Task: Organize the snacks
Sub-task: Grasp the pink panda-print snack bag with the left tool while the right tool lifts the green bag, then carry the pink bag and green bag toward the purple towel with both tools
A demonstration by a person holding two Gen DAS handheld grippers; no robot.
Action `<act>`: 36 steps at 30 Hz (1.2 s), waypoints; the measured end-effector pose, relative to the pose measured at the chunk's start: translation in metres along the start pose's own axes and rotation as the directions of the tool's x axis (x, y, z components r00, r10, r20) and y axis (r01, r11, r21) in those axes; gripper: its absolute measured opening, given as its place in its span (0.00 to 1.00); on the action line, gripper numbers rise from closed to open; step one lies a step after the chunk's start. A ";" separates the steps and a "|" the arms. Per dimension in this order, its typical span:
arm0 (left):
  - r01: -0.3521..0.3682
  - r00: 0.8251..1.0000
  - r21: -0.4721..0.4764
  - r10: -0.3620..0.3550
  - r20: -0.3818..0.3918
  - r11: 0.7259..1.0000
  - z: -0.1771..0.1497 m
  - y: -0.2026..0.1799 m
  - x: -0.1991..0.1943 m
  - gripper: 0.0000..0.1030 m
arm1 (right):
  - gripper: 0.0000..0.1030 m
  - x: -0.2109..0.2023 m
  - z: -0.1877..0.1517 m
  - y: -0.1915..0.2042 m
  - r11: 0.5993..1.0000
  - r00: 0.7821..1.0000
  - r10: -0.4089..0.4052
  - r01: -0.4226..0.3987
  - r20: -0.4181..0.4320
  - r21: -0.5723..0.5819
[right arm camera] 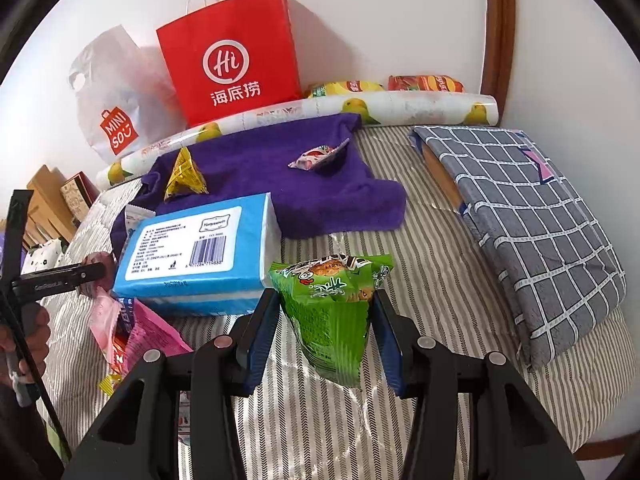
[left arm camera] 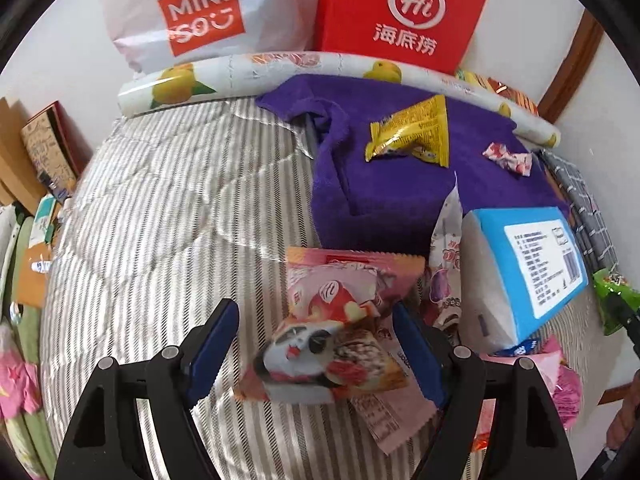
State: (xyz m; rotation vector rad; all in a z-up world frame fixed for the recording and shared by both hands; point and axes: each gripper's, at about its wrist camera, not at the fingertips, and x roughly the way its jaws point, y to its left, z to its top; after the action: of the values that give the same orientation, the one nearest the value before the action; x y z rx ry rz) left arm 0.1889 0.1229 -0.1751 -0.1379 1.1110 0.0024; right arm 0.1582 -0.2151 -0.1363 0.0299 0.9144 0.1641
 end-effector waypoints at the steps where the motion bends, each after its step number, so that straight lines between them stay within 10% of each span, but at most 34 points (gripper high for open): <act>1: 0.006 1.000 0.009 -0.006 -0.010 1.000 0.000 -0.001 0.003 0.74 | 0.45 0.000 -0.001 0.000 1.000 1.000 -0.001 0.001 -0.001 0.001; 4: -0.002 1.000 0.053 0.003 -0.027 0.999 -0.003 -0.007 0.007 0.51 | 0.45 0.000 0.000 0.001 1.000 1.000 -0.008 0.008 -0.001 -0.003; 8: -0.006 1.000 0.080 0.008 -0.027 0.997 -0.004 -0.011 0.000 0.44 | 0.45 -0.003 0.006 0.005 1.000 1.000 -0.015 0.015 0.009 -0.022; 36: 0.154 0.986 -0.012 -0.153 0.070 0.988 -0.023 -0.031 -0.110 0.43 | 0.45 -0.096 0.015 0.042 0.998 0.987 0.051 -0.043 0.154 -0.053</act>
State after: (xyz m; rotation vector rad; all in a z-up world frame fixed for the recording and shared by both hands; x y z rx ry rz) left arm 0.1213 0.0971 -0.0837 -0.2374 1.0296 -0.1203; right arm 0.1072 -0.1878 -0.0472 0.0176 0.7539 0.2250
